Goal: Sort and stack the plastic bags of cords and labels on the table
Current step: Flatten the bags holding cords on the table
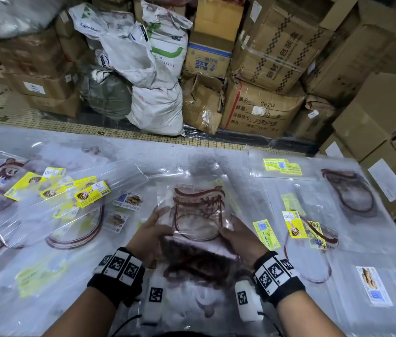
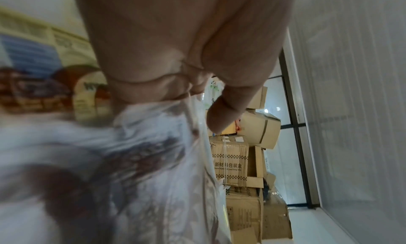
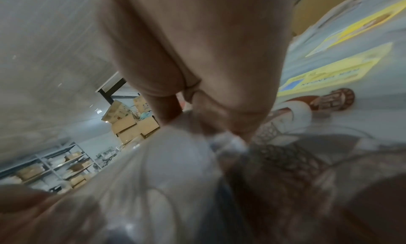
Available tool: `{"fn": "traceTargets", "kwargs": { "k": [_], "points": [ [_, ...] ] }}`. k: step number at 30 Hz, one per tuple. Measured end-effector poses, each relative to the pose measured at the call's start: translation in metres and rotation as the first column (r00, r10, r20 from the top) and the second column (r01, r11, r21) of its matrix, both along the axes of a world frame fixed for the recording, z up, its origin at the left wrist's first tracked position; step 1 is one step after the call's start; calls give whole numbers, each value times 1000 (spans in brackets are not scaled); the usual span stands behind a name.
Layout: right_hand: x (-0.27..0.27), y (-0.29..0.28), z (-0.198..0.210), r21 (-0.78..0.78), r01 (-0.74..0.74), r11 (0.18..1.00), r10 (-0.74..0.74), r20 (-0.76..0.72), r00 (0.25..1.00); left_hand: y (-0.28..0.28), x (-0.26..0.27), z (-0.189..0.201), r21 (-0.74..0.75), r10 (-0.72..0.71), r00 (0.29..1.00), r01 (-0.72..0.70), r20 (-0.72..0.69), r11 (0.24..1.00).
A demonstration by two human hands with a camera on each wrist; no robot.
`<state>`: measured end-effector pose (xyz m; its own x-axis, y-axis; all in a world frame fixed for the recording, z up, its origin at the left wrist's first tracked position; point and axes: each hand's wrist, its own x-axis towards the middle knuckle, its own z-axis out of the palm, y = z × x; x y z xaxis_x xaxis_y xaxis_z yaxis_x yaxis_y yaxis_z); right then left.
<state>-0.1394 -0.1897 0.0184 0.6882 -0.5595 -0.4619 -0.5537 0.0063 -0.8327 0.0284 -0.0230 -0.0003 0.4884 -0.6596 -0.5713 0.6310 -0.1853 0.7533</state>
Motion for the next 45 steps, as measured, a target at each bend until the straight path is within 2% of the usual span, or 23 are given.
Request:
{"fn": "traceTargets", "kwargs": {
  "k": [1, 5, 8, 11, 13, 16, 18, 19, 20, 22, 23, 24, 25, 27, 29, 32, 35, 39, 42, 45],
  "points": [
    [0, 0, 2, 6, -12, 1000, 12, 7, 1000, -1, -2, -1, 25, -22, 1000, 22, 6, 999],
    [0, -1, -10, 1, 18, 1000, -18, -17, 1000, 1, -5, -2, 197, -163, 958, 117, 235, 973],
    [2, -3, -16, 240, 119, 963, -131, 37, 991, -4, -9, 4, 157, -77, 967, 40, 243, 987],
    [0, -3, -12, 426, 115, 897, -182, 120, 976, -7, -13, 1, 60, -8, 980, -4, 198, 998],
    [-4, -4, -14, 416, 67, 907, -154, 180, 971, -6, -18, 4, 27, -1, 974, -5, 226, 1000],
    [-10, -10, -17, 288, 99, 952, -172, 241, 955, -7, -25, 9, -58, 22, 981, -11, 193, 998],
    [-17, -18, -12, 344, 145, 928, -261, 320, 911, -9, -26, 8, 17, 24, 974, -29, 224, 999],
    [-22, -22, -7, 422, 162, 892, -334, 374, 865, -9, -23, 5, 120, -20, 947, -20, 322, 993],
    [-28, -28, -6, 470, 160, 868, -379, 420, 825, -9, -21, 1, 212, -93, 889, -5, 449, 977],
    [-42, -40, -8, 532, 189, 826, -460, 440, 771, -7, -16, 0, 477, -371, 665, 25, 648, 878],
    [-49, -45, -12, 548, 228, 805, -497, 414, 762, -7, -18, 2, 627, -528, 552, 13, 645, 779],
    [-56, -52, -19, 531, 282, 800, -515, 364, 776, -8, -20, 3, 725, -637, 487, 11, 597, 688],
    [-61, -54, -23, 495, 329, 804, -515, 303, 801, -9, -23, 2, 785, -702, 467, 28, 537, 619],
    [-68, -55, -30, 406, 418, 813, -517, 171, 839, -11, -28, 0, 828, -754, 465, 74, 464, 556],
    [-72, -55, -36, 359, 431, 828, -496, 112, 861, -16, -27, -2, 828, -757, 454, 68, 470, 556],
    [-73, -52, -42, 352, 436, 828, -492, 83, 867, -19, -17, 1, 759, -677, 443, -11, 587, 651],
    [-71, -49, -42, 346, 460, 817, -511, 67, 857, -20, -9, -1, 666, -539, 515, -86, 666, 741],
    [-69, -43, -40, 393, 439, 808, -515, 109, 850, -18, -9, -7, 687, -514, 598, -86, 615, 721],
    [-66, -39, -39, 469, 398, 788, -516, 151, 843, -19, -5, -13, 683, -513, 590, -93, 624, 725],
    [-66, -38, -38, 519, 376, 767, -533, 189, 825, -20, -5, -12, 599, -422, 605, -117, 676, 792]
  ]
}}
